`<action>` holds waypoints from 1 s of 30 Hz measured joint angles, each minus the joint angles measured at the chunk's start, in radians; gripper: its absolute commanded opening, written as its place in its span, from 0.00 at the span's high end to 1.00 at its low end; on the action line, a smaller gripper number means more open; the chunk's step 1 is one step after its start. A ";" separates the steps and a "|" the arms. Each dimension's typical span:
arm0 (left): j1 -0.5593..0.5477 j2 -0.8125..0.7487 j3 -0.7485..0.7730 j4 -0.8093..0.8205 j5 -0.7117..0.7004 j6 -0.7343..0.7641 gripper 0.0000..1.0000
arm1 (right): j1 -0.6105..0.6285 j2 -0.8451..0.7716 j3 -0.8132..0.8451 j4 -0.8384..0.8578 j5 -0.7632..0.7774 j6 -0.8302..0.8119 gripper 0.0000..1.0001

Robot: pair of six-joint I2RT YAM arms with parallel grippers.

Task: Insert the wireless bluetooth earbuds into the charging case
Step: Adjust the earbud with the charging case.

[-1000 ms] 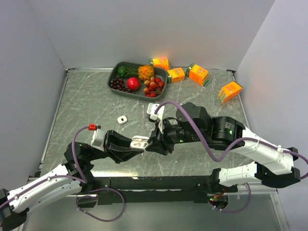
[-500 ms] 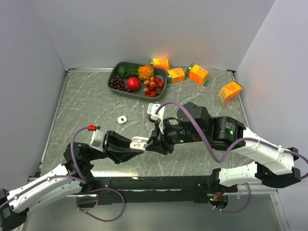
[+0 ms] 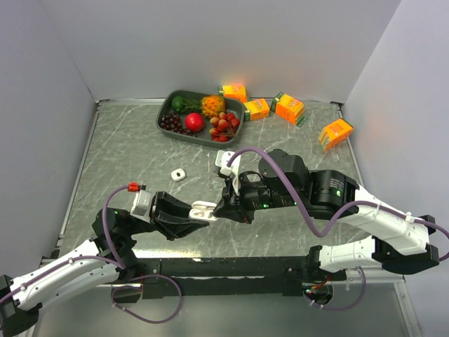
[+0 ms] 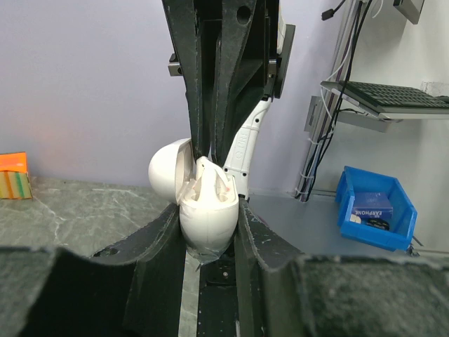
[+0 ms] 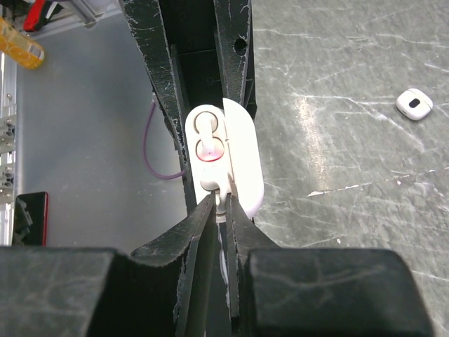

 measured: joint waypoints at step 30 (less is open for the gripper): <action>-0.005 0.000 0.007 -0.022 -0.026 0.006 0.99 | 0.025 -0.005 0.010 -0.010 -0.006 -0.017 0.52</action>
